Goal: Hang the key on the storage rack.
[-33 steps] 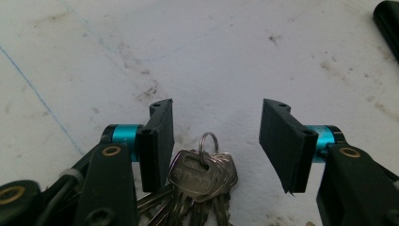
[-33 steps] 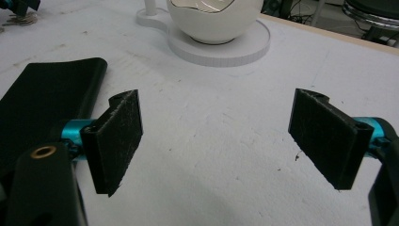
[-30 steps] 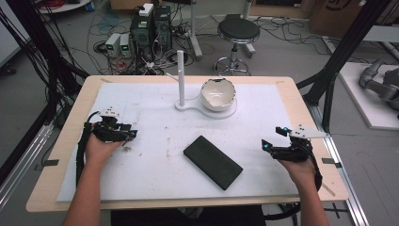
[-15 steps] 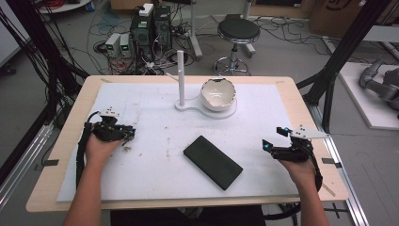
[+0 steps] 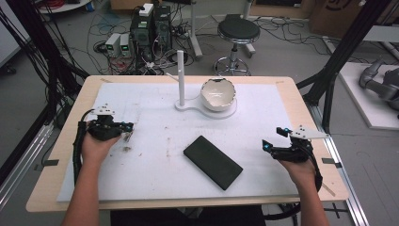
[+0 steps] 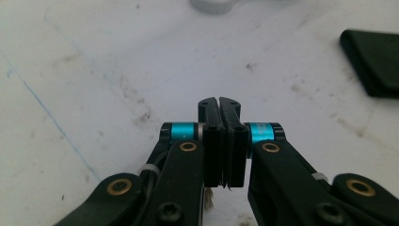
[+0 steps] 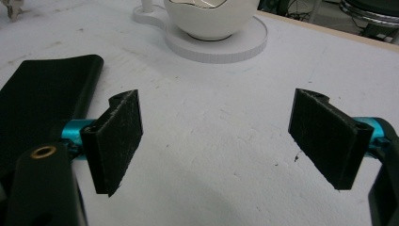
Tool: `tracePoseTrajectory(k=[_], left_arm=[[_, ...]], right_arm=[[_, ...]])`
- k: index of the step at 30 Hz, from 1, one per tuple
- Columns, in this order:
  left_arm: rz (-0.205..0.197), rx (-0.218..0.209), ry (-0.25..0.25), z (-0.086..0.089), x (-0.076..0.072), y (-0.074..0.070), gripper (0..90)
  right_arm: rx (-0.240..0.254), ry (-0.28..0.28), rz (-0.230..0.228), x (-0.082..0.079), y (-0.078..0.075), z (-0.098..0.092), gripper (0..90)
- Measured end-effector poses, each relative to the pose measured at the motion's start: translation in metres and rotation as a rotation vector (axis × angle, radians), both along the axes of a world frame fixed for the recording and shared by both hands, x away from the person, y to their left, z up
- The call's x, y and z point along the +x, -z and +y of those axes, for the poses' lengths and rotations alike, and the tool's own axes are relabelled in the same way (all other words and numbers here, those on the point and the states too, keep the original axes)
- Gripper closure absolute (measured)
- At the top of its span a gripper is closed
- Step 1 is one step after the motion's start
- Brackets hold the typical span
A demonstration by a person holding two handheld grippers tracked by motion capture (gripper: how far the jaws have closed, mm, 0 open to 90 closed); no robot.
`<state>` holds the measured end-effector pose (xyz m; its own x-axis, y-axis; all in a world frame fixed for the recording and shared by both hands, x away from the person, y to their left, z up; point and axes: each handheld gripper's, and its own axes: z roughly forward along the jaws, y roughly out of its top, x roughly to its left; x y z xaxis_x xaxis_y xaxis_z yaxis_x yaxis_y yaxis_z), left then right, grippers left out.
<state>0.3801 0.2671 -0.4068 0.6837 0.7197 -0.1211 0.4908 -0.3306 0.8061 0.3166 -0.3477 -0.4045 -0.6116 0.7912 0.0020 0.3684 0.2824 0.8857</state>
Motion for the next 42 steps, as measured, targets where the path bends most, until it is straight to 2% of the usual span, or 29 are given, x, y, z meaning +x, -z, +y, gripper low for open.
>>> tracePoseTrajectory(k=[2, 3, 4, 5, 6, 7, 8, 12, 16, 17, 24, 25, 27, 34, 36, 38, 42], left_arm=[[-0.022, -0.015, 0.005, -0.001, -0.003, -0.013, 88.0], [-0.047, -0.032, 0.031, -0.004, -0.006, -0.026, 88.0], [-0.063, -0.042, 0.045, -0.007, -0.007, -0.033, 88.0], [-0.063, -0.042, 0.045, -0.007, -0.007, -0.033, 88.0], [-0.073, -0.05, 0.059, -0.01, -0.008, -0.039, 88.0], [-0.094, -0.055, 0.089, -0.018, -0.01, -0.053, 88.0], [-0.094, -0.055, 0.089, -0.018, -0.01, -0.053, 88.0], [-0.134, -0.064, 0.152, -0.038, -0.009, -0.079, 88.0], [-0.141, -0.063, 0.206, -0.059, -0.001, -0.101, 88.0], [-0.146, -0.051, 0.215, -0.066, 0.003, -0.107, 88.0], [-0.171, -0.058, 0.258, -0.099, 0.024, -0.133, 88.0], [-0.178, -0.047, 0.272, -0.108, 0.03, -0.14, 88.0], [-0.183, -0.045, 0.276, -0.111, 0.033, -0.143, 88.0], [-0.176, -0.043, 0.295, -0.129, 0.059, -0.159, 88.0], [-0.19, -0.036, 0.286, -0.132, 0.064, -0.162, 88.0], [-0.188, -0.048, 0.285, -0.133, 0.07, -0.165, 88.1], [-0.188, -0.04, 0.276, -0.137, 0.083, -0.17, 88.1]], right_arm=[[-0.001, -0.001, 0.0, 0.0, 0.0, 0.0, 18.5], [-0.003, -0.004, -0.003, 0.0, 0.0, 0.0, 18.5], [-0.002, -0.003, -0.002, 0.0, 0.0, 0.0, 18.5], [-0.002, -0.003, -0.002, 0.0, 0.0, 0.0, 18.5], [0.0, -0.003, 0.001, 0.0, 0.0, 0.0, 18.5], [0.002, -0.002, -0.001, 0.0, 0.0, 0.0, 18.5], [0.005, -0.001, 0.001, 0.0, 0.0, 0.0, 18.5], [0.013, 0.001, 0.0, -0.001, 0.0, -0.001, 18.5], [0.01, -0.002, -0.003, -0.001, 0.0, -0.001, 18.5], [0.005, -0.002, -0.005, -0.001, -0.001, 0.0, 18.5], [-0.007, -0.014, -0.003, -0.001, 0.0, 0.005, 18.5], [-0.008, -0.015, 0.002, -0.001, 0.0, 0.006, 18.5], [-0.013, -0.015, 0.0, 0.0, 0.001, 0.005, 18.5], [-0.004, -0.008, 0.001, -0.001, 0.001, 0.003, 18.5], [-0.003, -0.007, 0.001, -0.001, 0.002, 0.002, 18.5], [-0.004, -0.004, 0.008, -0.001, 0.003, 0.002, 18.5], [-0.007, -0.006, 0.009, -0.001, 0.003, 0.002, 18.5]])
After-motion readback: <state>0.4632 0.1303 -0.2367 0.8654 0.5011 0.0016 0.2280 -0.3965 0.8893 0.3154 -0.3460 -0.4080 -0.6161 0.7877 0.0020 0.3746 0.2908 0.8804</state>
